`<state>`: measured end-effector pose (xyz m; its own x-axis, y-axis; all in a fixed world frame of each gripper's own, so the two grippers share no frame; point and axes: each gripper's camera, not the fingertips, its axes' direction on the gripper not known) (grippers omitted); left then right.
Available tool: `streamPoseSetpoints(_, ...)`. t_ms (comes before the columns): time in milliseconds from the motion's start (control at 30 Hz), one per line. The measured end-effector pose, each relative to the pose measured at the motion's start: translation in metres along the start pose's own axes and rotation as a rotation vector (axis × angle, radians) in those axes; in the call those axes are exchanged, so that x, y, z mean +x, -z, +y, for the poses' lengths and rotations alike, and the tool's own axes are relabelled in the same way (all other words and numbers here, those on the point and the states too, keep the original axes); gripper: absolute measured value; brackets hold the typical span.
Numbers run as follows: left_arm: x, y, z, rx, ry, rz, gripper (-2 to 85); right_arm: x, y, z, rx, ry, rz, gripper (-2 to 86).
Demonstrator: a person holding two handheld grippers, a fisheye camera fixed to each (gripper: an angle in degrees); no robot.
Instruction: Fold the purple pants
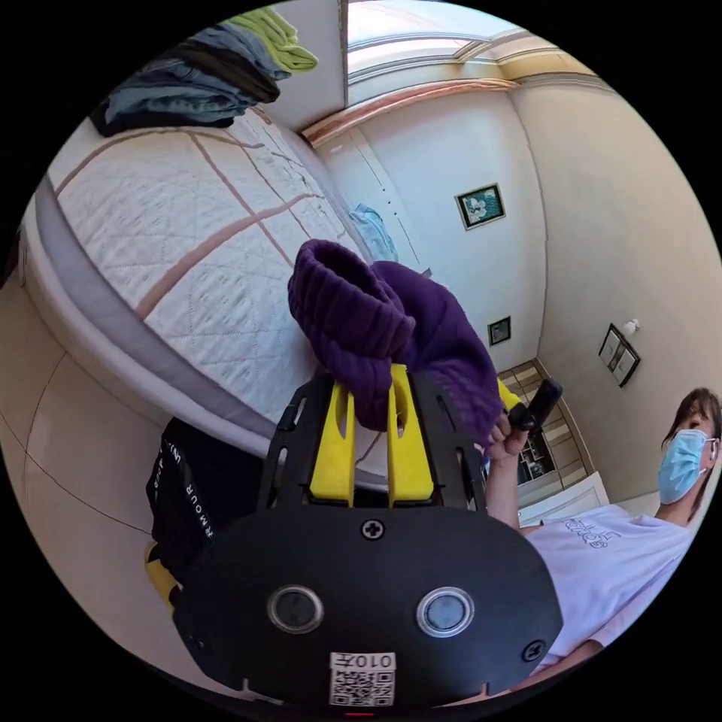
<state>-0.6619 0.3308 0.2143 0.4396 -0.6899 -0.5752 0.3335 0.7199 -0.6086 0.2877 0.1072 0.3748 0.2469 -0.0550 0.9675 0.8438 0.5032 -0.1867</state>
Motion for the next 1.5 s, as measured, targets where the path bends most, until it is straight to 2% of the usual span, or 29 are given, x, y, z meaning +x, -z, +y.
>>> streamPoseSetpoints(133,-0.031,0.005,0.019,0.049,0.128,0.098,9.2,0.025,-0.003,0.015,0.029,-0.143,0.105,15.0)
streamPoseSetpoints(367,-0.019,0.022,0.018,0.030,0.073,0.081,9.2,0.018,-0.091,0.015,-0.282,0.021,0.410,15.9)
streamPoseSetpoints(433,-0.016,0.024,0.019,0.024,0.067,0.086,9.2,0.030,-0.094,0.021,-0.282,0.030,0.356,14.7)
streamPoseSetpoints(600,-0.015,0.024,0.038,0.004,0.102,0.115,8.9,0.088,-0.037,0.036,-0.149,-0.153,0.042,6.8)
streamPoseSetpoints(733,-0.023,0.019,0.063,0.043,0.262,0.319,8.1,0.098,0.024,0.032,-0.034,-0.239,0.079,6.2)
streamPoseSetpoints(833,0.011,0.021,0.042,0.053,0.167,0.382,7.3,0.087,0.079,0.021,-0.019,-0.215,0.124,6.4)
streamPoseSetpoints(933,0.045,0.021,0.007,0.063,0.042,0.328,6.7,0.081,0.114,0.020,-0.030,-0.217,0.112,6.5)
streamPoseSetpoints(1067,0.036,0.017,-0.024,0.200,0.160,0.299,5.9,0.082,0.158,0.053,0.138,-0.328,-0.027,6.4)
streamPoseSetpoints(1200,0.053,0.001,-0.041,0.155,0.125,0.258,5.8,0.077,0.209,0.085,0.291,-0.464,-0.004,6.3)
streamPoseSetpoints(1333,0.088,-0.016,-0.037,-0.002,-0.029,-0.053,7.1,0.079,0.204,0.091,0.201,-0.511,0.148,6.4)
streamPoseSetpoints(1400,0.107,-0.024,-0.019,-0.062,-0.120,-0.177,7.5,0.099,0.169,0.099,0.114,-0.556,0.146,6.4)
streamPoseSetpoints(1467,0.145,-0.045,0.015,-0.155,-0.284,-0.384,7.8,0.114,0.143,0.111,0.075,-0.612,0.130,6.4)
streamPoseSetpoints(1500,0.152,-0.051,0.024,-0.183,-0.318,-0.419,7.8,0.123,0.130,0.120,0.084,-0.652,0.115,6.5)
